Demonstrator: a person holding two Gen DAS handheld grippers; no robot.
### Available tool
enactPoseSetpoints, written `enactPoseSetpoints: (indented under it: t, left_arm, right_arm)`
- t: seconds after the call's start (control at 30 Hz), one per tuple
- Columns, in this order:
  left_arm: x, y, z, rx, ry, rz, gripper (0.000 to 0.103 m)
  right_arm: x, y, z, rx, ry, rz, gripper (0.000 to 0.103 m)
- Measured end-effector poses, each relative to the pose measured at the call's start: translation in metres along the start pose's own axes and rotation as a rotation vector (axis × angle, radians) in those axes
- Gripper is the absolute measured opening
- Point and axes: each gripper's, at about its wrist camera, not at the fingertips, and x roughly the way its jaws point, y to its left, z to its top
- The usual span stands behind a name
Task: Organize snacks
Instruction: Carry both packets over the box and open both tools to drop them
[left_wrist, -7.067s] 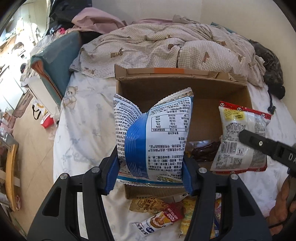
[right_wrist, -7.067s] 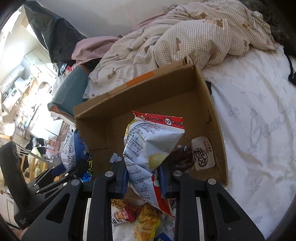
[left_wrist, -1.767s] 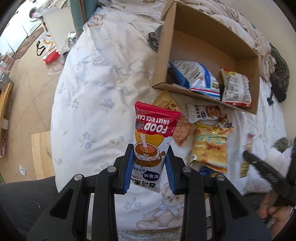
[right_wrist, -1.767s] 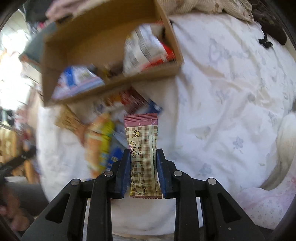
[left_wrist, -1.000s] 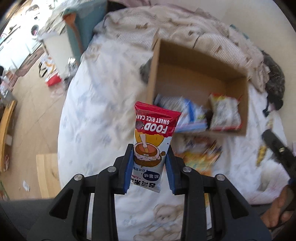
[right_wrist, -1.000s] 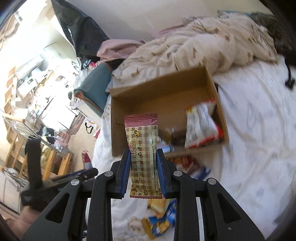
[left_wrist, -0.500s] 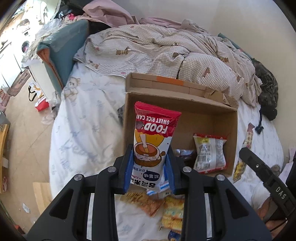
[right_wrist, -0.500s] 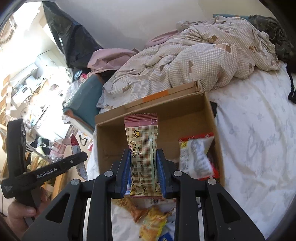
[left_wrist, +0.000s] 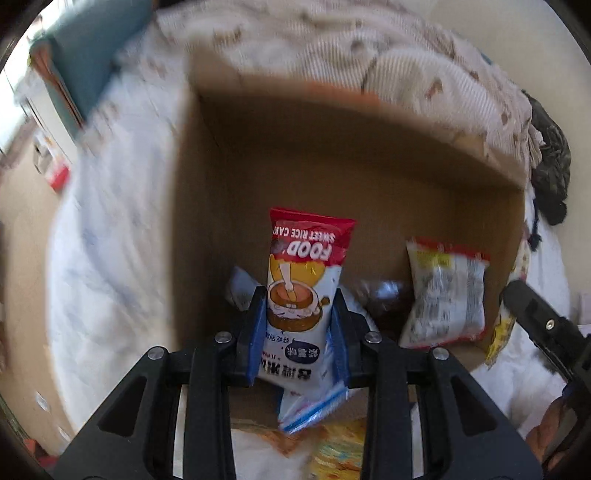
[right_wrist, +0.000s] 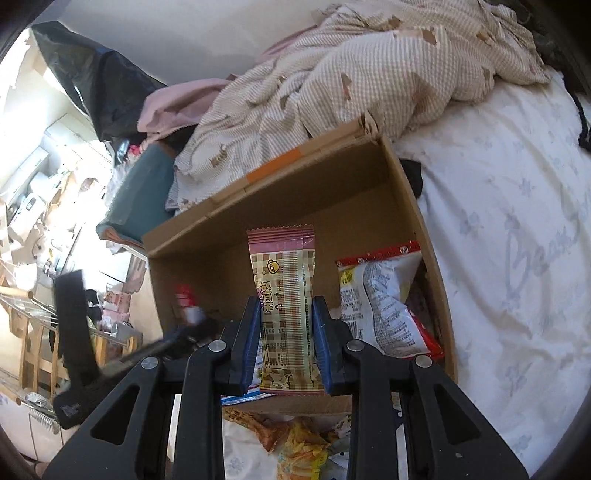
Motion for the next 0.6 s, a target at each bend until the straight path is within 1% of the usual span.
enactPoseSetpoints:
  t: [0.03,0.07,0.1,0.17,0.23,0.33,0.47,0.5,0.53,0.57,0.6]
  left_arm:
    - [0.006,0.001,-0.002,-0.020,0.016,-0.029,0.028]
    - [0.006,-0.001,-0.003,-0.024,0.008,-0.030,0.028]
    - [0.004,-0.005,-0.002,-0.003,-0.018,-0.015,0.028]
    - [-0.007,-0.016,-0.002,0.071,-0.091,0.022,0.028]
    - [-0.015,-0.021,-0.002,0.100,-0.129,0.048,0.028]
    - [-0.020,-0.019,-0.001,0.072,-0.130,0.028,0.028]
    - [-0.020,-0.012,0.001,0.053,-0.127,0.044,0.029]
    - [-0.020,-0.009,0.001,0.042,-0.123,0.038,0.029]
    - [-0.019,-0.007,0.002,0.038,-0.116,0.033,0.034]
    - [-0.018,-0.007,0.002,0.037,-0.102,0.024,0.041]
    - [-0.018,-0.006,0.002,0.038,-0.089,0.011,0.063]
  right_arm:
    - [0.001,0.000,0.000,0.001,0.000,0.000,0.029]
    - [0.002,0.000,0.000,0.002,0.001,0.000,0.029]
    - [0.003,0.001,0.000,-0.001,0.002,0.000,0.029]
    - [0.005,0.002,0.000,-0.012,0.008,-0.007,0.029]
    - [0.007,0.003,-0.003,-0.019,0.018,-0.014,0.029]
    - [0.009,0.005,-0.004,-0.032,0.024,-0.020,0.029]
    - [0.010,0.008,-0.005,-0.045,0.027,-0.044,0.032]
    - [0.010,0.008,-0.006,-0.047,0.026,-0.053,0.035]
    - [0.010,0.008,-0.006,-0.049,0.025,-0.061,0.042]
    - [0.009,0.008,-0.006,-0.049,0.018,-0.075,0.067]
    - [0.007,0.008,-0.005,-0.048,0.003,-0.084,0.085]
